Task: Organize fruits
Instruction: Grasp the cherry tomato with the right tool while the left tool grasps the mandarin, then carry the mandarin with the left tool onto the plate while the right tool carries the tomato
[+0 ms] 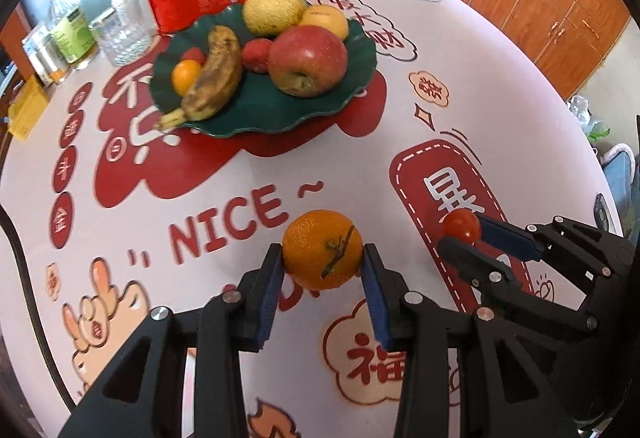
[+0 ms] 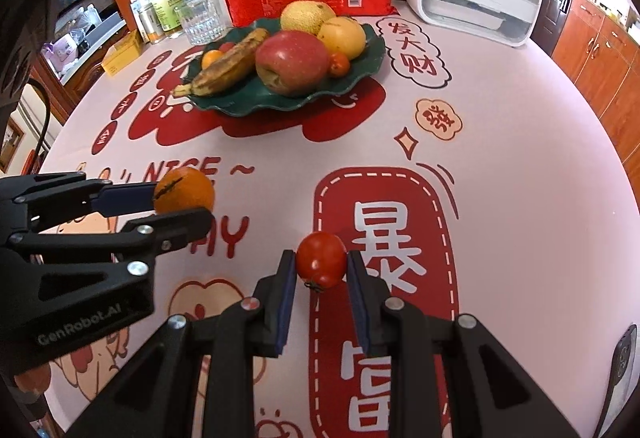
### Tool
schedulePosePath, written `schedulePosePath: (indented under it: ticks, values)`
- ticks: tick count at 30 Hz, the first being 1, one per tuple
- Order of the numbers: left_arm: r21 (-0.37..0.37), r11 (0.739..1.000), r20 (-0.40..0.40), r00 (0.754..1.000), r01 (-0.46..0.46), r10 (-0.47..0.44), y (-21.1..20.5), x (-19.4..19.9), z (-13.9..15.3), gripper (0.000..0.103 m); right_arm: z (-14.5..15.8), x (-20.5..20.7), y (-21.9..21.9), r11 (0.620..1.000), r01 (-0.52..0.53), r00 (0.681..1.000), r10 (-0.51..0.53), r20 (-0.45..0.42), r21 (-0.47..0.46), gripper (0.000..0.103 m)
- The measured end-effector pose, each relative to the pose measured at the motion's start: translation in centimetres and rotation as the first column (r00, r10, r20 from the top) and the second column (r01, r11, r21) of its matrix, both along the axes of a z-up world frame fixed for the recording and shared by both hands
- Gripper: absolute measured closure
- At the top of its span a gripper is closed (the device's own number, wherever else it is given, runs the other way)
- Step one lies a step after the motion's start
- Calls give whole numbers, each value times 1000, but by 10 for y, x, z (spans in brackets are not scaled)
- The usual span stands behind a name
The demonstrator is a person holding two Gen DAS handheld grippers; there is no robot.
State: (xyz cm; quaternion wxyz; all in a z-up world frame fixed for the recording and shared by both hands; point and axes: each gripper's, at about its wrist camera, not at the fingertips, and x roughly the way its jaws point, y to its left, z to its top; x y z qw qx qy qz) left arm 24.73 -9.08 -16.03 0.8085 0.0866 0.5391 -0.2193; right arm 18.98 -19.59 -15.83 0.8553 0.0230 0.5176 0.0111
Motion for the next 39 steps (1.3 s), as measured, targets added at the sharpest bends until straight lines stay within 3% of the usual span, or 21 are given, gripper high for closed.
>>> schedulePosePath:
  ticks: [6,19,30,35,39]
  values:
    - [11,1000,57,998,-21,20,11,-3,32,66,30,2,7,999,-38,999,39,36,-6,78]
    - [33,999,175,984,-23,17,11,0,100,66,126,21,10,993,-118,978,122,168,-30,78]
    - [42,998,290,957,-39,25,6,39,167,66,212,69,3,990,-138,947,143,287,-40,78]
    - [43,997,328,943,-71,53,6,69,186,66,226,107,2,992,-114,946,126,298,-57,78]
    - [29,995,305,949,-99,86,9,101,178,66,212,143,-3,995,-92,963,96,252,-26,78]
